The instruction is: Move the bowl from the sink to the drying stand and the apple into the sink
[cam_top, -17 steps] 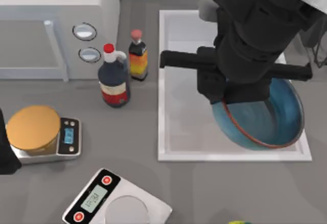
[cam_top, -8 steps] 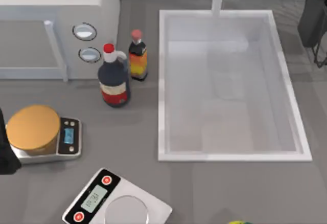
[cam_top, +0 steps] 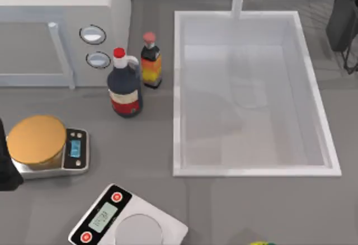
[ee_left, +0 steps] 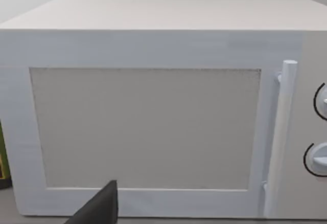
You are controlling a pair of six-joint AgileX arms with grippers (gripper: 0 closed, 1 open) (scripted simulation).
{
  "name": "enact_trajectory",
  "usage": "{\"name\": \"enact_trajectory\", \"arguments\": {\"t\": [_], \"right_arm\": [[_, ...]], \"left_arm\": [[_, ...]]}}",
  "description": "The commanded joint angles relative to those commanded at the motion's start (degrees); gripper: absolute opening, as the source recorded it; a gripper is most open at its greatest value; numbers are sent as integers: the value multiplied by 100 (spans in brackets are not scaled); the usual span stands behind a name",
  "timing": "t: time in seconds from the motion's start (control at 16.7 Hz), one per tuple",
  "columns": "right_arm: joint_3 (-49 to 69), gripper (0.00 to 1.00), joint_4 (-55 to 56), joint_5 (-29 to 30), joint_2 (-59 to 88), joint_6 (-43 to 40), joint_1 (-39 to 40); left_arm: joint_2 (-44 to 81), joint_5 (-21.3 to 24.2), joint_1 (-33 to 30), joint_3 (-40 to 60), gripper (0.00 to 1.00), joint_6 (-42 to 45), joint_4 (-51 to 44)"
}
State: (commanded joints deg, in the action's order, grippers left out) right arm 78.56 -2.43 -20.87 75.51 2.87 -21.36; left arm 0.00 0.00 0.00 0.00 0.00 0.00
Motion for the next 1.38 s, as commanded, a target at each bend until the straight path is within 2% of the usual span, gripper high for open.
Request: {"name": "enact_trajectory", "arguments": {"t": [0.18, 0.48, 0.66, 1.2, 1.38], "right_arm": [[-272, 0, 198, -186, -51, -190, -262], [-266, 0, 199, -164, -21, -182, -241], [-406, 0, 586, -127, 279, -178, -184], [-1688, 0, 3974, 302, 2171, -173, 223], [-2096, 0, 4740, 442, 2600, -181, 344]], "left_arm": [[0, 0, 0, 0, 100, 0, 0], [0, 0, 0, 0, 100, 0, 0], [0, 0, 0, 0, 100, 0, 0], [0, 0, 0, 0, 100, 0, 0], [0, 0, 0, 0, 100, 0, 0]]}}
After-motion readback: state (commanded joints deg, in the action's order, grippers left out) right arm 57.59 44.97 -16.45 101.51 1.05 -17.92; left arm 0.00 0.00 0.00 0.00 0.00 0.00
